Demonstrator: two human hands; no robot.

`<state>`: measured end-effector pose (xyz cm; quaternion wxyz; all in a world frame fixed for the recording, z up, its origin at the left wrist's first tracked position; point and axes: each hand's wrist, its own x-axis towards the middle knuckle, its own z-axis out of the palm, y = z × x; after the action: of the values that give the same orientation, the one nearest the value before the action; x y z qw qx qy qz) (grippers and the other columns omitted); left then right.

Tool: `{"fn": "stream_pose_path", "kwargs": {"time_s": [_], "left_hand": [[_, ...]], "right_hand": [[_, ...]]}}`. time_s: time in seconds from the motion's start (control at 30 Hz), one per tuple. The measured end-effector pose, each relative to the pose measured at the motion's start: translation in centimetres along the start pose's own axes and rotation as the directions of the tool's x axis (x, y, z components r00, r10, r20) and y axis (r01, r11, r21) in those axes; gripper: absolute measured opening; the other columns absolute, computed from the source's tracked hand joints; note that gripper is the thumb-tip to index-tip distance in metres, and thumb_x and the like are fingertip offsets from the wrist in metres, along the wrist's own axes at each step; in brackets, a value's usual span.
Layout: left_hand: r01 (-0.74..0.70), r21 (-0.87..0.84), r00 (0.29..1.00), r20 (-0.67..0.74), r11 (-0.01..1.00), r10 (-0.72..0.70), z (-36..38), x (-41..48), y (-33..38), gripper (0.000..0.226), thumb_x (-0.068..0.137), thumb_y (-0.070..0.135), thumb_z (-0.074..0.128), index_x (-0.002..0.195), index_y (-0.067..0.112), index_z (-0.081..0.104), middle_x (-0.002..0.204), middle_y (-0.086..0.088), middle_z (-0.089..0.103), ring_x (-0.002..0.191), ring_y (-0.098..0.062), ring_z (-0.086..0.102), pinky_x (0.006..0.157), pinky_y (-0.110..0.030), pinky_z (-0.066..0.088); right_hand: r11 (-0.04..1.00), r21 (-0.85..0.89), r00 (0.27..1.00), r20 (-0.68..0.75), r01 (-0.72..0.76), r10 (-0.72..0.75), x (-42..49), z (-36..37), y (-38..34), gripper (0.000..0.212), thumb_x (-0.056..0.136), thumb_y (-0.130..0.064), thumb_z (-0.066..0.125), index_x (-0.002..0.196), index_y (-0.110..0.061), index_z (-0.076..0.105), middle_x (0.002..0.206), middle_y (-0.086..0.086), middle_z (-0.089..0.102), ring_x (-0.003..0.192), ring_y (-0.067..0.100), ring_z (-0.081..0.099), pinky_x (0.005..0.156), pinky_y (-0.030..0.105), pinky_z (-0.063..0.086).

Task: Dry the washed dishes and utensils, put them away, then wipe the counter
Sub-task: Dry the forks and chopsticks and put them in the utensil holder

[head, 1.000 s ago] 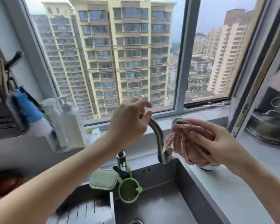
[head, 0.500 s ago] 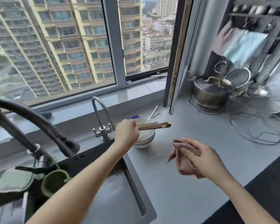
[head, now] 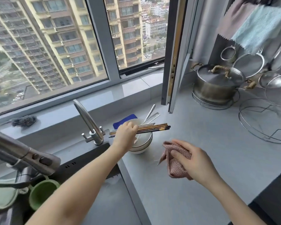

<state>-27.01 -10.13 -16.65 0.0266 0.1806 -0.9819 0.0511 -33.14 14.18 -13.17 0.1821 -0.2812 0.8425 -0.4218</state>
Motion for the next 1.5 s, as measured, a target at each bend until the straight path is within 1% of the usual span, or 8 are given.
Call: {"fn": "stream_pose_path", "kwargs": {"time_s": [0.13,0.67,0.87,1.03,1.2,1.3,1.4,1.5], "left_hand": [[-0.100,0.108,0.992,-0.066,0.989,0.108,0.7,0.5,-0.1,0.032,0.041,-0.006,0.082,0.054,0.008,0.056,0.048,-0.006,0.050,0.041,-0.023,0.048,0.040,-0.022,0.032],[-0.237,0.257,0.963,-0.064,0.937,0.261,0.4,-0.5,-1.2,0.031,0.041,-0.006,0.082,0.052,0.009,0.057,0.049,-0.005,0.050,0.041,-0.019,0.047,0.040,-0.021,0.037],[-0.358,0.247,0.883,-0.224,0.900,0.413,-1.6,-4.5,-2.0,0.022,0.056,-0.010,0.075,0.060,0.006,0.060,0.057,-0.008,0.054,0.051,-0.023,0.052,0.047,-0.028,0.049],[-0.452,0.302,0.770,-0.342,0.839,0.538,-5.2,-7.2,-2.1,0.013,0.078,-0.004,0.058,0.071,0.005,0.065,0.067,-0.007,0.058,0.061,-0.022,0.054,0.060,-0.032,0.052],[-0.484,0.325,0.794,-0.228,0.813,0.564,-7.9,-9.4,-2.9,0.007,0.071,0.004,0.075,0.073,0.005,0.069,0.069,-0.006,0.063,0.063,-0.021,0.058,0.060,-0.030,0.054],[-0.358,0.190,0.845,-0.350,0.914,0.404,-8.7,-10.8,-2.0,0.017,0.067,-0.005,0.074,0.080,0.003,0.069,0.078,-0.009,0.066,0.071,-0.025,0.062,0.065,-0.034,0.055],[0.014,-0.284,0.869,-0.472,0.959,-0.153,-9.6,-13.9,0.2,0.018,0.075,0.004,0.073,0.092,0.003,0.070,0.089,-0.009,0.066,0.083,-0.024,0.062,0.079,-0.023,0.044],[0.392,-0.765,0.812,0.025,0.512,-0.584,-10.1,-16.8,2.3,0.019,0.090,0.024,0.061,0.094,0.010,0.073,0.085,0.002,0.065,0.078,-0.011,0.058,0.067,-0.018,0.040]], "right_hand": [[1.000,0.018,1.000,0.002,0.007,-0.008,1.1,0.3,0.0,0.033,0.086,-0.031,0.068,0.119,-0.036,0.063,0.109,-0.021,0.064,0.096,0.008,0.062,0.072,0.026,0.047],[0.995,0.093,1.000,0.006,0.029,-0.030,2.1,0.5,0.6,0.029,0.088,-0.031,0.067,0.114,-0.042,0.065,0.108,-0.021,0.067,0.096,0.009,0.062,0.078,0.042,0.056],[0.957,0.075,0.948,-0.179,0.280,-0.264,1.6,-0.9,-0.8,0.032,0.096,-0.040,0.048,0.126,-0.034,0.058,0.125,-0.025,0.057,0.113,-0.006,0.053,0.094,0.012,0.039],[0.925,-0.096,0.884,0.344,0.368,-0.316,1.9,2.7,-4.3,0.037,0.096,-0.040,0.050,0.132,-0.043,0.045,0.129,-0.023,0.052,0.114,0.003,0.052,0.092,0.019,0.039],[0.960,0.170,0.855,0.439,0.224,-0.278,0.6,5.0,-4.6,0.035,0.078,-0.034,0.064,0.110,-0.043,0.055,0.099,-0.013,0.068,0.086,0.005,0.065,0.067,0.020,0.052],[0.930,0.360,0.856,0.453,0.078,-0.247,-0.4,5.5,-4.6,0.031,0.082,-0.018,0.066,0.112,-0.023,0.060,0.099,-0.001,0.072,0.090,0.014,0.069,0.075,0.031,0.055],[0.854,0.515,0.885,0.427,-0.067,-0.188,-1.5,5.5,-4.2,0.032,0.083,-0.019,0.069,0.114,-0.015,0.061,0.104,0.009,0.072,0.093,0.023,0.070,0.075,0.037,0.058],[0.791,0.586,0.867,0.473,-0.176,-0.157,-3.8,6.8,-4.3,0.035,0.081,-0.020,0.070,0.113,-0.010,0.060,0.103,0.016,0.072,0.091,0.029,0.071,0.062,0.028,0.057]]}}
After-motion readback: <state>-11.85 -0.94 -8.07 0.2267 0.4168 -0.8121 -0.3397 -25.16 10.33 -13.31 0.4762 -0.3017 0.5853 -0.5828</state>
